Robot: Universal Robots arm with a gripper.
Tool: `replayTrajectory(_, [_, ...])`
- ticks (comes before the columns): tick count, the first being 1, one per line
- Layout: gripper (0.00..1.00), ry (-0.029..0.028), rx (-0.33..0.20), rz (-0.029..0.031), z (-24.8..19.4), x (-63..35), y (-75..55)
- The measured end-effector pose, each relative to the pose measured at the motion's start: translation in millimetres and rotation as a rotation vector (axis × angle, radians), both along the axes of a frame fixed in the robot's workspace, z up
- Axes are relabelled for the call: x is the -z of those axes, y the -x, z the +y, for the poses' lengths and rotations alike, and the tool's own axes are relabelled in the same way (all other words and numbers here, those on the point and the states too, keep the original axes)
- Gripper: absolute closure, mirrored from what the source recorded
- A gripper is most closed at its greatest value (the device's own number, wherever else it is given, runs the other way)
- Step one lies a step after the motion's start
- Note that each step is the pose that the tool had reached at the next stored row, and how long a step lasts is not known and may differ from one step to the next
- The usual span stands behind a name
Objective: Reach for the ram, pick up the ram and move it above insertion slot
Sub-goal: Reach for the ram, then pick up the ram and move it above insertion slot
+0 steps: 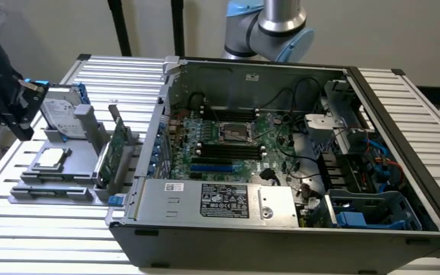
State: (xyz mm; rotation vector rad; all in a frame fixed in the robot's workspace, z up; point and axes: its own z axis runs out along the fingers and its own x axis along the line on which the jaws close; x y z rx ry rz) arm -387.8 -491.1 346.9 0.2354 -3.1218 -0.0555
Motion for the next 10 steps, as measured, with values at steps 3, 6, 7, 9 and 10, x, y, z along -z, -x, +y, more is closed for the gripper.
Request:
replayTrajectory(3, [0.89,0.0000,-0.054,0.0000,0.0,0.7,0.0])
replayTrajectory(6, [0.89,0.0000,-0.110,-0.0001,0.0,1.4,0.0])
replayTrajectory(7, [0.89,0.0000,-0.127,0.0000,0.0,1.6,0.0])
replayTrajectory(9, [0.89,0.0000,-0.163,-0.0001,0.0,2.1,0.0])
replayTrajectory(10, [0.89,-0.0001,-0.182,-0.0001,0.0,2.4,0.0])
